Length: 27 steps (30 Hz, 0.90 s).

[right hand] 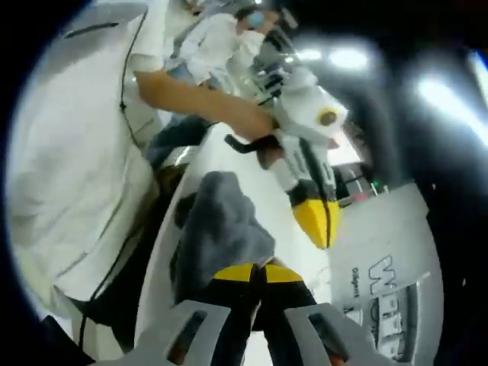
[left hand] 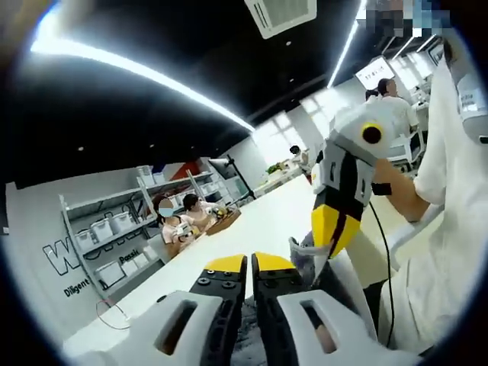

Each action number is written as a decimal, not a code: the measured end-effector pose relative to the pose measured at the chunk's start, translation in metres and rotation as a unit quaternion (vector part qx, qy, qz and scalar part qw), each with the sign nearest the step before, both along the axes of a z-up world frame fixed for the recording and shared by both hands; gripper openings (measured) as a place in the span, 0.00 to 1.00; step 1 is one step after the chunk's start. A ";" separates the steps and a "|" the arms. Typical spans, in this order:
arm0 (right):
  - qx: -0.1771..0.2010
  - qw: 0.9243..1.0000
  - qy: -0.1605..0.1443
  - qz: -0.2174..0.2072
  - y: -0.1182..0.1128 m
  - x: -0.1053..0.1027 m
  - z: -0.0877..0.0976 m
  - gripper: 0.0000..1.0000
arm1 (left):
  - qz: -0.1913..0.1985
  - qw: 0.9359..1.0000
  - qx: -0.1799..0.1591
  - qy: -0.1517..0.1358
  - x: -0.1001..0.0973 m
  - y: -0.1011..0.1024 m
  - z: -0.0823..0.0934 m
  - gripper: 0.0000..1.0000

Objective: Open the folded towel by lifting each exposed corner and separating the folded layers until the towel lies flat within the target outline without major curled edges

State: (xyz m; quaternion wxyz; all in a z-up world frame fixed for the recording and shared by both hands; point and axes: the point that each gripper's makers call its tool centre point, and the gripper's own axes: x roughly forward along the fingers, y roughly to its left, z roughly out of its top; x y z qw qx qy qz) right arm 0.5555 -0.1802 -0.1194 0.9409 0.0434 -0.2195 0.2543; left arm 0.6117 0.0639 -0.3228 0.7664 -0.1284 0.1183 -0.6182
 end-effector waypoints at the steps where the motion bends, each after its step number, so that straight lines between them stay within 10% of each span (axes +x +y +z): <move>1: 0.001 1.000 0.000 -0.001 0.000 0.000 0.000 0.00 | 0.000 1.000 -0.001 0.001 0.000 0.000 0.000 0.03; 21: 0.019 0.999 -0.004 -0.030 -0.025 -0.004 0.002 0.00 | 0.061 0.990 -0.029 -0.124 0.005 0.039 0.061 0.30; 27: 0.024 0.999 -0.007 -0.033 -0.028 -0.004 0.004 0.00 | 0.064 0.984 -0.028 -0.164 0.007 0.049 0.077 0.09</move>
